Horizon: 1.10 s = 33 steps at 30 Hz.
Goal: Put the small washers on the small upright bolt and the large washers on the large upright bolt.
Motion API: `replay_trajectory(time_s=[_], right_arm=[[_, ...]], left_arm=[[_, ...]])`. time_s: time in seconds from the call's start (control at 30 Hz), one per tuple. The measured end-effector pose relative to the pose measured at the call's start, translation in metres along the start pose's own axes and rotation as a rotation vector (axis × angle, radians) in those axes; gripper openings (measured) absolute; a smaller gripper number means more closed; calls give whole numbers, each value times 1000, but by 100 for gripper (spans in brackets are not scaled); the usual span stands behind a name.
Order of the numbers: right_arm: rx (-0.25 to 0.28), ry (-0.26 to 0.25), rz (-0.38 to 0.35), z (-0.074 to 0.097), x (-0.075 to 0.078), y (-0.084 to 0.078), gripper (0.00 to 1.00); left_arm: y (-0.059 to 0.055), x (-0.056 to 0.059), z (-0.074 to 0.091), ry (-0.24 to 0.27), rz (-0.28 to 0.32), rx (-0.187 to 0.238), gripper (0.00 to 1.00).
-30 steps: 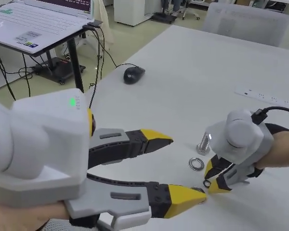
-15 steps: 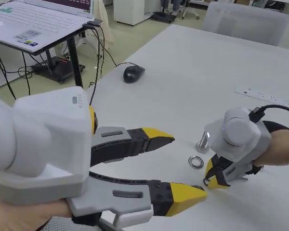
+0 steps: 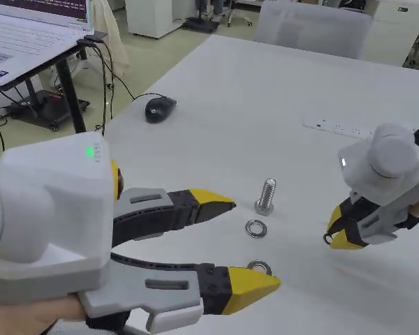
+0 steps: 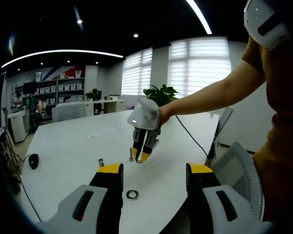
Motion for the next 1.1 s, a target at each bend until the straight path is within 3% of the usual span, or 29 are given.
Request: replay_trajectory(time_s=[0.27, 0.53, 0.7, 1.1], right_arm=[[-12, -63, -80, 19, 4, -26, 12], [-9, -135, -96, 33, 30, -25, 12], [-13, -137, -88, 30, 43, -18, 12], [-38, -117, -77, 18, 51, -19, 12]], left_arm=[[2, 2, -9, -37, -10, -10, 50], [2, 2, -11, -42, -7, -9, 50], [2, -1, -9, -27, -3, -7, 50], [-1, -5, -7, -8, 12, -12, 50]])
Point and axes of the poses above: the centre of the closed fingertips' face, and the gripper's own axes: z roughly backward along the fingers, x roughly to its right, y roughly out of its top, the point moved 9 cm from there along z, roughly backward along the fingers, and after that the axes turned 1 degree about x, right-handed, at the moved point
